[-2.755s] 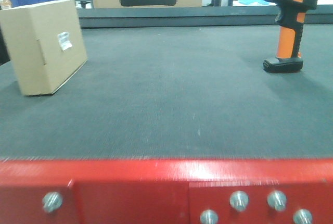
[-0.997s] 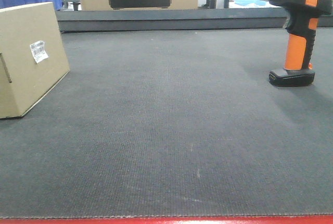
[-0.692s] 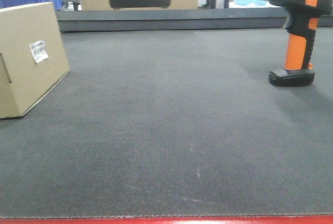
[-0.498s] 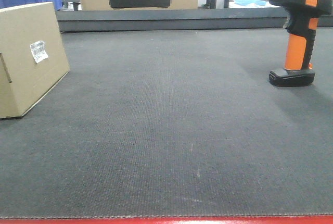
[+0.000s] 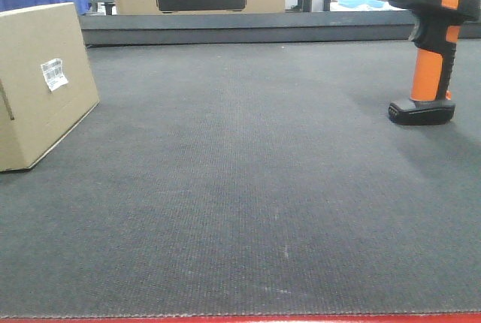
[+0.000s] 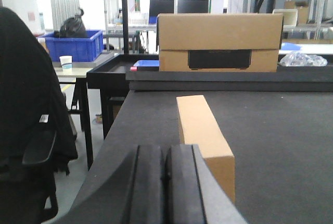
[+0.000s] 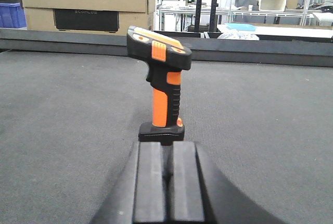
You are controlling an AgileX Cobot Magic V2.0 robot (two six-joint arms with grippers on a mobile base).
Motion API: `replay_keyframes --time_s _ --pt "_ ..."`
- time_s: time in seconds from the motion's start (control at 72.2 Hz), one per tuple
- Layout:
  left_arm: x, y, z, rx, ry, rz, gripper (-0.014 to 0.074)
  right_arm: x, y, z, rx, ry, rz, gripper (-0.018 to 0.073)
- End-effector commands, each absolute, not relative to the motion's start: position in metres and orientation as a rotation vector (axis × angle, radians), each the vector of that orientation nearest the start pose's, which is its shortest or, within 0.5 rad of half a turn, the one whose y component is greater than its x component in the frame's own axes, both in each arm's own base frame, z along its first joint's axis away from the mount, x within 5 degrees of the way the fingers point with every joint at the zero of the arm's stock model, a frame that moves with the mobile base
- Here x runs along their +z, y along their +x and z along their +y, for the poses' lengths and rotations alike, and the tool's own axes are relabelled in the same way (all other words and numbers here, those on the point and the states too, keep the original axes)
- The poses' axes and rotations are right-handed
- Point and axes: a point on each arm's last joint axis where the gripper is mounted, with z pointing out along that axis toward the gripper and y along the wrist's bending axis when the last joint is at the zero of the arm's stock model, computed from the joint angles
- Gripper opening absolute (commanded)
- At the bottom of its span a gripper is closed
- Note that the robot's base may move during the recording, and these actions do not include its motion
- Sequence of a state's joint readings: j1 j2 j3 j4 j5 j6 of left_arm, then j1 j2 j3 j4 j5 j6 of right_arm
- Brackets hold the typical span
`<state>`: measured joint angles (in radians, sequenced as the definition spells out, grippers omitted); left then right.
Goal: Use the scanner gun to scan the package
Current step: 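Move the left gripper above the brown cardboard box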
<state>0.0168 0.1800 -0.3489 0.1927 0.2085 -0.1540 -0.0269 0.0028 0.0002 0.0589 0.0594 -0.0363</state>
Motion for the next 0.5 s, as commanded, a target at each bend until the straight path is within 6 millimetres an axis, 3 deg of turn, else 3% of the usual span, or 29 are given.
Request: replay_keyframes --time_s 0.0,0.208,0.485 --pt "0.315 0.067 0.005 0.068 -0.031 1.590 -0.0111 0.210 0.056 -0.001 -0.005 0.033 1.520 -0.0167" --pt "0.333 0.120 0.008 0.071 -0.069 1.899 -0.0111 0.210 0.056 -0.001 -0.005 0.033 1.520 -0.0167" --pt "0.354 0.163 0.008 0.064 -0.058 1.899 -0.0111 0.210 0.056 -0.001 -0.005 0.033 1.520 -0.0167"
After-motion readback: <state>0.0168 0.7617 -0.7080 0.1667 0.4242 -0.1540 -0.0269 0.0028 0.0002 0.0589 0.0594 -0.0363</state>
